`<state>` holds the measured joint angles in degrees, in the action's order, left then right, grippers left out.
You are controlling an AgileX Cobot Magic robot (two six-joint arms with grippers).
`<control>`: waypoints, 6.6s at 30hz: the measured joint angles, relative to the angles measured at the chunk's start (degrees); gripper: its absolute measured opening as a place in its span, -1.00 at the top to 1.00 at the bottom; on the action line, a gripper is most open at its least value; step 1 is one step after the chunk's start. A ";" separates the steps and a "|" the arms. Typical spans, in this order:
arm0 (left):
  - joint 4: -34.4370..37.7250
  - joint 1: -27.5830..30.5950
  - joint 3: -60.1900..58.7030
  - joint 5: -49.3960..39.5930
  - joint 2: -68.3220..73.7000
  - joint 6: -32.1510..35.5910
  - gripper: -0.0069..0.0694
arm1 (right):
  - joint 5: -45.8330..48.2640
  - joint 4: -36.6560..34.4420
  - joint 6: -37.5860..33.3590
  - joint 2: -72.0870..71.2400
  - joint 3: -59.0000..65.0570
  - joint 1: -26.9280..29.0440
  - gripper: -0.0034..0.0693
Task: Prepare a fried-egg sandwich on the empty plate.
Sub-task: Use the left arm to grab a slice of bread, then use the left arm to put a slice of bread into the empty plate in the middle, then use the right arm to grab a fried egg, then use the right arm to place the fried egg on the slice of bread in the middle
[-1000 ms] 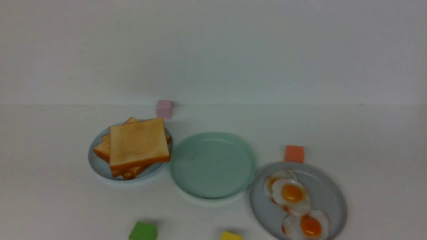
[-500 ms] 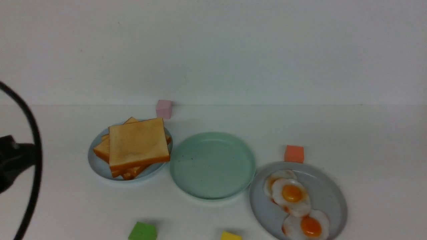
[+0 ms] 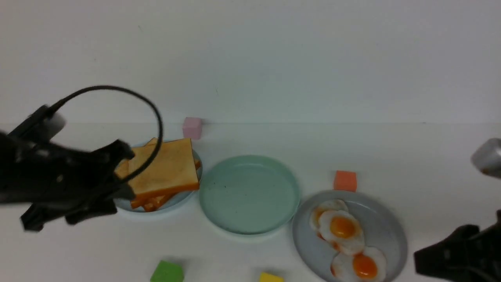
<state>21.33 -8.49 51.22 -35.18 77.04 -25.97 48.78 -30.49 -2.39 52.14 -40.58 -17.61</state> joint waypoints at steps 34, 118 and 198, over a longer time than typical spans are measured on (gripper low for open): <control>17.19 9.34 10.25 0.83 23.11 27.81 -0.32 | 3.62 -6.62 -5.23 0.01 0.00 -0.13 0.25; 11.16 -6.43 10.47 -2.51 8.79 28.16 -0.48 | 3.02 12.50 6.58 7.83 -9.25 -0.13 -0.14; 10.18 -6.43 0.54 -19.83 -20.31 48.21 0.85 | 2.44 -16.59 -22.93 54.65 -41.07 6.41 0.73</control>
<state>31.52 -14.92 51.76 -55.01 56.72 22.24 51.22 -47.08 -25.31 106.79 -81.66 -11.20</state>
